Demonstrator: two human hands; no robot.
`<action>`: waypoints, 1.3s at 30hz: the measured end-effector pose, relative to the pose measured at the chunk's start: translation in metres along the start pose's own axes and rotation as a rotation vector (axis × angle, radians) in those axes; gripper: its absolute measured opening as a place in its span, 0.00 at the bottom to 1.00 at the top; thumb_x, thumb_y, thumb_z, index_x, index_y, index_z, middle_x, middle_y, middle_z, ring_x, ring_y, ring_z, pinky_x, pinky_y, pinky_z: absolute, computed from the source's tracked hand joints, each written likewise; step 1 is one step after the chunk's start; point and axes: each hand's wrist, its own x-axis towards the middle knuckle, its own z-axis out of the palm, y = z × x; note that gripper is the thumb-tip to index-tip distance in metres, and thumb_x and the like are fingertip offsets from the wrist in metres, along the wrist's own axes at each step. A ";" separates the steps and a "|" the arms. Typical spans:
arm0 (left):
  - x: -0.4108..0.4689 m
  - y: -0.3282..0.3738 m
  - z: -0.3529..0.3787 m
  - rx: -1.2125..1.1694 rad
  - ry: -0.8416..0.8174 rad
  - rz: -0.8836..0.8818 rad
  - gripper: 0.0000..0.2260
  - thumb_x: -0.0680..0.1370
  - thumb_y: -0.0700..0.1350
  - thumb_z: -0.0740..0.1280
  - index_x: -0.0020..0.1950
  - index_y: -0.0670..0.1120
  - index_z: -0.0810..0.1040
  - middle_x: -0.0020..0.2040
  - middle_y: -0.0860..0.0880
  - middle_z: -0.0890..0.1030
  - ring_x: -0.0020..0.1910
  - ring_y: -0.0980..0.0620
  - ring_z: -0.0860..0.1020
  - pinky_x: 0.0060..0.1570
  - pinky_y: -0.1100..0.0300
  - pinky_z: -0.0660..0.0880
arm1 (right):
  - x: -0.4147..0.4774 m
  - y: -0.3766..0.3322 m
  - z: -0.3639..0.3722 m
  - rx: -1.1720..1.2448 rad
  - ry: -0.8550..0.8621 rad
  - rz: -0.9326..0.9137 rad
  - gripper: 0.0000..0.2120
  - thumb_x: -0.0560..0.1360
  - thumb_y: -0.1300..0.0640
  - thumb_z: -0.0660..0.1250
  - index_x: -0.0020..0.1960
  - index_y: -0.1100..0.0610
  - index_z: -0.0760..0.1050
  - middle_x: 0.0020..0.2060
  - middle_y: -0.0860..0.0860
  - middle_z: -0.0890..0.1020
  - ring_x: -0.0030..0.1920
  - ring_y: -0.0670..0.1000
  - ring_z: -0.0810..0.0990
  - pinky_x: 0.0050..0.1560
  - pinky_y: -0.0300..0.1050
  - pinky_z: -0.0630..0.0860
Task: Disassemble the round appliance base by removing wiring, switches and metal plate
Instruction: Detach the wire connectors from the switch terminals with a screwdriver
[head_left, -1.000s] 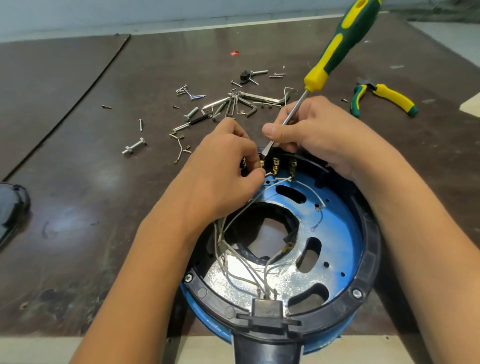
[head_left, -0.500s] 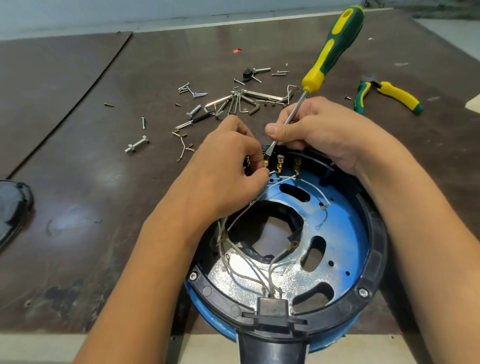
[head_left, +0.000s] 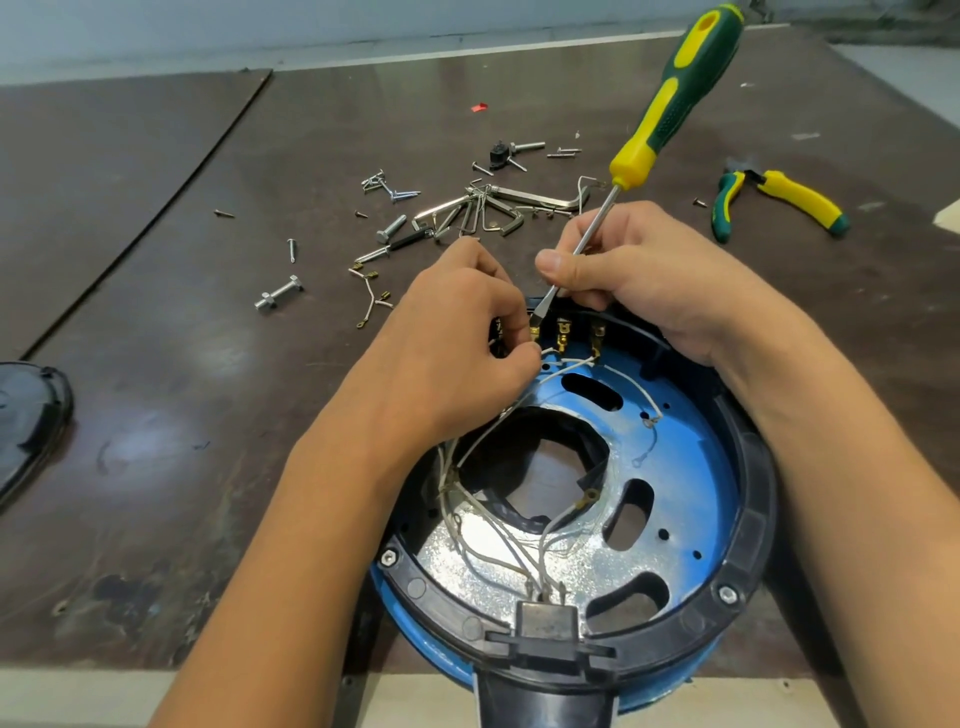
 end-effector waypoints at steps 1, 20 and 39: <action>0.000 0.000 0.000 0.001 0.001 0.000 0.07 0.74 0.47 0.73 0.36 0.54 0.79 0.50 0.55 0.71 0.46 0.58 0.74 0.43 0.71 0.68 | -0.001 0.001 0.000 0.006 0.003 -0.025 0.16 0.79 0.58 0.71 0.34 0.52 0.74 0.24 0.47 0.73 0.27 0.44 0.69 0.30 0.33 0.69; 0.001 -0.004 0.000 0.041 -0.015 0.023 0.07 0.73 0.47 0.74 0.35 0.53 0.80 0.49 0.57 0.70 0.47 0.59 0.73 0.40 0.71 0.67 | -0.004 -0.002 0.001 -0.062 -0.073 -0.074 0.12 0.77 0.57 0.74 0.36 0.54 0.78 0.27 0.49 0.77 0.29 0.45 0.74 0.36 0.38 0.71; -0.004 -0.067 -0.043 -0.168 0.417 -0.214 0.03 0.75 0.47 0.75 0.45 0.49 0.85 0.37 0.54 0.83 0.36 0.56 0.81 0.42 0.60 0.76 | -0.009 -0.003 0.002 0.010 -0.051 -0.149 0.09 0.76 0.59 0.74 0.37 0.55 0.79 0.26 0.48 0.78 0.30 0.45 0.75 0.34 0.33 0.71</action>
